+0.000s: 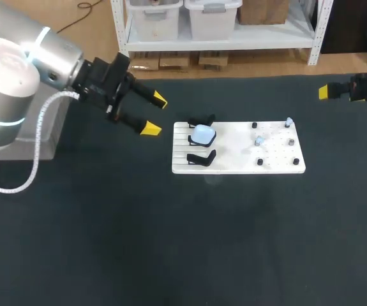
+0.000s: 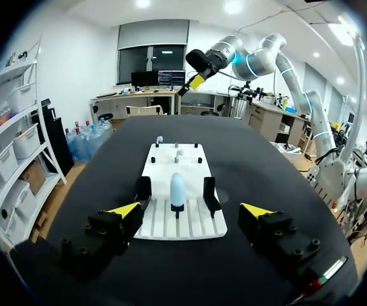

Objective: Pick up each earbud case from the left stands, insert the matching earbuds, close the lid, and place the case in the box.

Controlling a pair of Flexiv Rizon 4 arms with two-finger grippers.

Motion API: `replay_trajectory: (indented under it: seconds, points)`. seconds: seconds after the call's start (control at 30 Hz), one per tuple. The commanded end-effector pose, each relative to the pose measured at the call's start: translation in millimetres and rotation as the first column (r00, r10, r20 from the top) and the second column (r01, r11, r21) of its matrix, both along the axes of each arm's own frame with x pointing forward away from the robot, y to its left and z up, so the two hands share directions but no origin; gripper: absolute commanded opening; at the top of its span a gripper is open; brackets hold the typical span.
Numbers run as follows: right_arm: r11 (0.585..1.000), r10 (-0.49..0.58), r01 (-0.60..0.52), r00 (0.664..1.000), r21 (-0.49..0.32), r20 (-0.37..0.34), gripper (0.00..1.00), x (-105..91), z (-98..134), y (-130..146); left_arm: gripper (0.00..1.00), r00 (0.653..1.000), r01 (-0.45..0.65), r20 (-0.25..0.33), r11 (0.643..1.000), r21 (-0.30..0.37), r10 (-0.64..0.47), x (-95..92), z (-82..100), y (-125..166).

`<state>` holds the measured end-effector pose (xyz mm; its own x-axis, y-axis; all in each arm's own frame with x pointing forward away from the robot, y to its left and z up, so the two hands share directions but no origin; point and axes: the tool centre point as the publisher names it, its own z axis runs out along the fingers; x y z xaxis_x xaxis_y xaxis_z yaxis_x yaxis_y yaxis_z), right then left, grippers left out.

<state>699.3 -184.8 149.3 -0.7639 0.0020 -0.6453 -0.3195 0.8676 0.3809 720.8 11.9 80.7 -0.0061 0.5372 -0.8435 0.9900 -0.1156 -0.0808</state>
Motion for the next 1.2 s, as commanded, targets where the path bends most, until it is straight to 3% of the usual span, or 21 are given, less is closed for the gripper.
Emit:
replay_trajectory:
  seconds: [0.03,0.37,0.67,1.2]
  points:
    - [1.0,0.0,0.0,1.0,-0.001,-0.001,1.0,-0.1,0,0,1.0,0.999,0.026,-0.024,1.0,-0.003,-0.026,7.2,-9.5,-9]
    - [1.0,0.0,0.0,1.0,-0.001,-0.001,1.0,-0.1,0,0,1.0,1.0,0.003,-0.026,1.0,-0.031,-0.003,13.3,-23.8,-18]
    - [1.0,0.0,0.0,1.0,-0.001,-0.001,1.0,-0.1,0,0,1.0,0.999,-0.012,0.029,1.0,-0.027,0.013,8.6,-40.4,-32]
    - [1.0,0.0,0.0,1.0,-0.001,-0.001,1.0,-0.1,0,0,0.94,1.0,0.006,0.018,0.999,-0.033,-0.005,15.5,-49.3,-48]
